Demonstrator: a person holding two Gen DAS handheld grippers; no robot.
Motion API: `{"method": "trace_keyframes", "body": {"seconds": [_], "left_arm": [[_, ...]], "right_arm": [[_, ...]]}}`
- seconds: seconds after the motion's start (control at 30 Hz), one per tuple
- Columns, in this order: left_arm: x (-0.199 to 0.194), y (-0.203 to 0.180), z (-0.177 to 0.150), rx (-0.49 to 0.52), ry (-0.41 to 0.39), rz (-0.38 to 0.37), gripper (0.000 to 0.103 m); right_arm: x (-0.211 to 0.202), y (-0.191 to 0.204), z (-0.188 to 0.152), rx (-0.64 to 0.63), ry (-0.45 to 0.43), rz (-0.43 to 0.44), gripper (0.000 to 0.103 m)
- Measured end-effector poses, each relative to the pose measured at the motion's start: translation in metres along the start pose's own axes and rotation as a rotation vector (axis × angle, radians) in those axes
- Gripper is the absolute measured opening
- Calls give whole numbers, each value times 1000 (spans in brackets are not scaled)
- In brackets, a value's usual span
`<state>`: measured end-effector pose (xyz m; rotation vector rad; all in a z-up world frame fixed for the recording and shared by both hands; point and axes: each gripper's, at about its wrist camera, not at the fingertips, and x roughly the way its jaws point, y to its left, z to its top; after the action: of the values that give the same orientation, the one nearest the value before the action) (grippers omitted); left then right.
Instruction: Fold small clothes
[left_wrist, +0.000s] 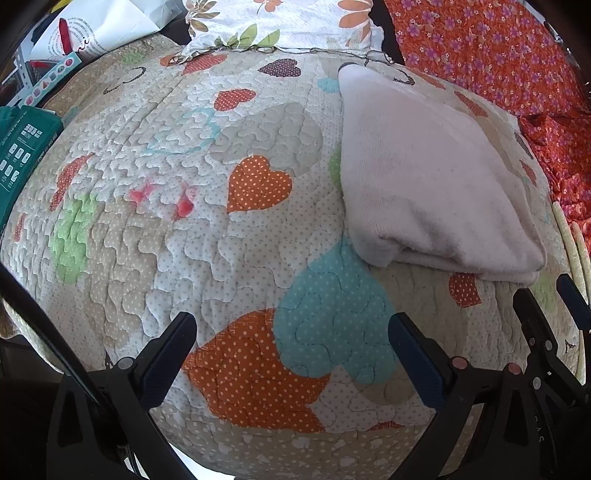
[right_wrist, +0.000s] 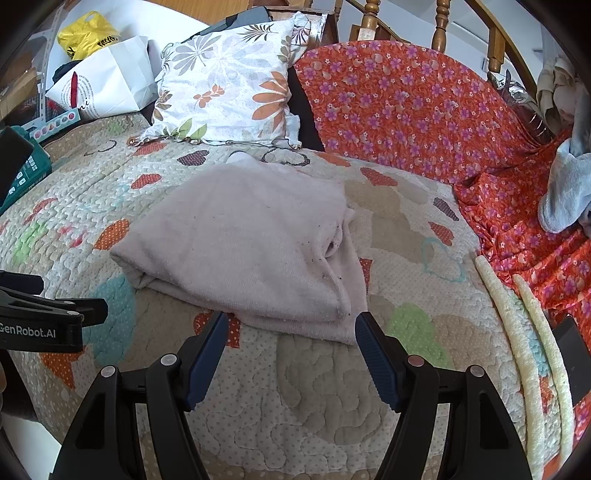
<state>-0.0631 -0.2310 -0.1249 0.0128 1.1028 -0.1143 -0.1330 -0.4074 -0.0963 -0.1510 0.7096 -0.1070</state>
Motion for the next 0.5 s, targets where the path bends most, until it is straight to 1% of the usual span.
{"method": "trace_keyframes", "body": {"seconds": [0.5], "left_arm": [[4,4,1,-15,15,-15,103]], "right_arm": [[-1,4,0,-1,-3,9,77]]}}
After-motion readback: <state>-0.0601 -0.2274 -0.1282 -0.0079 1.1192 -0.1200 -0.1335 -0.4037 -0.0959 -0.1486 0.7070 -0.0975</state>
